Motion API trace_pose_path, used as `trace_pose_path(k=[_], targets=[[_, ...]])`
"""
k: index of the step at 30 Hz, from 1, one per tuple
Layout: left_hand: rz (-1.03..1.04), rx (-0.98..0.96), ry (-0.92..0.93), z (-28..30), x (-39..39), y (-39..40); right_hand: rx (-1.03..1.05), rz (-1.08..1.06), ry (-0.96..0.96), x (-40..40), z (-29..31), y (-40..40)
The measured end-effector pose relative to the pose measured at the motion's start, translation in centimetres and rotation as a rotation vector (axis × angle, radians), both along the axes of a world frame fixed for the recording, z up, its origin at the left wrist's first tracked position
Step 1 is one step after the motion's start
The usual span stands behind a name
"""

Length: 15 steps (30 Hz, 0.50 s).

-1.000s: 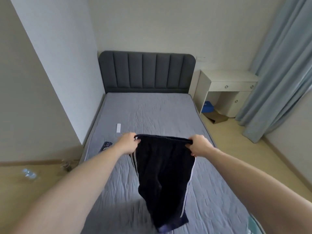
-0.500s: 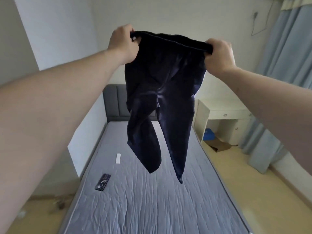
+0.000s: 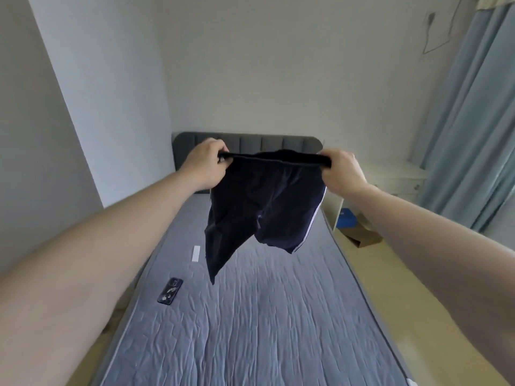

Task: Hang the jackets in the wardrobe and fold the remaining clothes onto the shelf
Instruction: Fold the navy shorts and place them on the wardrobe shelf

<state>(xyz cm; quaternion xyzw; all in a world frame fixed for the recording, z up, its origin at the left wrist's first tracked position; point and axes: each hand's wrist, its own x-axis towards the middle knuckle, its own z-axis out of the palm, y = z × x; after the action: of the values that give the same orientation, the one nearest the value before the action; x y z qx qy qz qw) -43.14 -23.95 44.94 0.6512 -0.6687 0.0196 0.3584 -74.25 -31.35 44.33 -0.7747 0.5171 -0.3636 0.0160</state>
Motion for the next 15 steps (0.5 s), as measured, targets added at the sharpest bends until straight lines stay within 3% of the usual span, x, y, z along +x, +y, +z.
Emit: trace_pose_path(k=[9,15], targets=[[0.02,0.552,0.201,-27.3,-1.5,5.4,0.557,0.042,0.167,-1.3,-24.9,4.5],[0.022,0.867,0.145,-35.9,-2.2,7.9,0.862,0.032,0.228,-2.9,-34.2,6.6]])
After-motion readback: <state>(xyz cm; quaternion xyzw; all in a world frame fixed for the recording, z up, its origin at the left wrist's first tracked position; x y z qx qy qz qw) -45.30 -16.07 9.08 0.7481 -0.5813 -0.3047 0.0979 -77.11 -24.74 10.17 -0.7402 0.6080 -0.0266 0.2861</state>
